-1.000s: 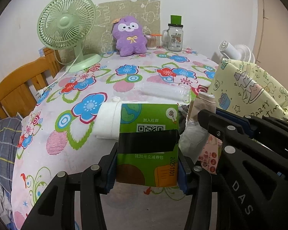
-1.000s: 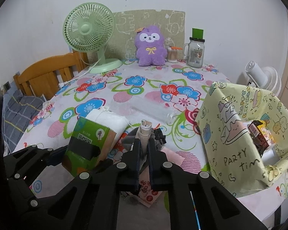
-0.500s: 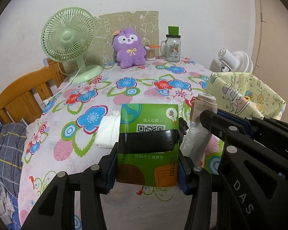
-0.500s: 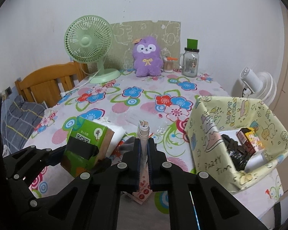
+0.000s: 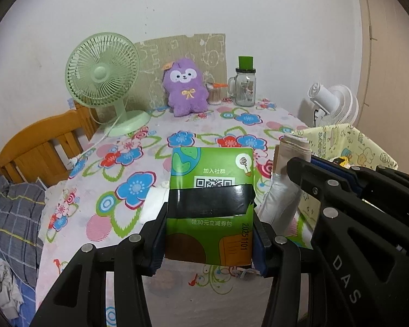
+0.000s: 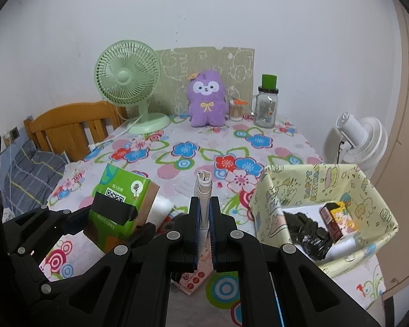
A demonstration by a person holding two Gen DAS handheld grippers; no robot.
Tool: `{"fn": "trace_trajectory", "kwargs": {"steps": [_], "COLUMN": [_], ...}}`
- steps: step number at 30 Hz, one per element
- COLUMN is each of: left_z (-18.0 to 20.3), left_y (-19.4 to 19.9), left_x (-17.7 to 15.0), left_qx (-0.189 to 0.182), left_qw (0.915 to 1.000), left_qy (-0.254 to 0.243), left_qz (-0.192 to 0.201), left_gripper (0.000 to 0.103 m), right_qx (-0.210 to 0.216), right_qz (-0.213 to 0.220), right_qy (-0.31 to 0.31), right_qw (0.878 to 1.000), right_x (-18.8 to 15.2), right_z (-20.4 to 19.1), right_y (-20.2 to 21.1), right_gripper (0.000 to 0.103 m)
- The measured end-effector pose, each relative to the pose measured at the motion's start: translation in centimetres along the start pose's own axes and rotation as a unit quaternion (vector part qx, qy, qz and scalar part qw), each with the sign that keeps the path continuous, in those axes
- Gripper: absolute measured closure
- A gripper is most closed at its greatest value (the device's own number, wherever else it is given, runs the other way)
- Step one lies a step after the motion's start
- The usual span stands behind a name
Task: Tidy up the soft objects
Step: 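Grasp and lift the green tissue pack with the left tool while the right tool lifts the white tube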
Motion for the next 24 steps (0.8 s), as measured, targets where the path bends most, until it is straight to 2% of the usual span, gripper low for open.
{"fn": "trace_trajectory", "kwargs": {"steps": [24], "left_z": [0.9], "left_y": [2.5], "left_x": [4.7], "left_qx": [0.015], "left_qw": [0.9989], "left_qy": [-0.010], "left_qz": [0.044], "left_gripper": [0.050], "right_qx": [-0.010], "right_qz": [0.040], "right_qy": [-0.004], "right_qw": [0.999], "right_x": [4.8], "right_z": [1.6], "right_y": [2.5], "right_gripper": [0.094]}}
Point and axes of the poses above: each gripper's, at about its wrist camera, not at the fingertips, and y roughly against the way its jaws point, z to its right, x to its top, the point moved 2 cm from there along -y, roughly the way its jaws point, and after that the axes turned 10 degrees about z, right-handed, at the moved point
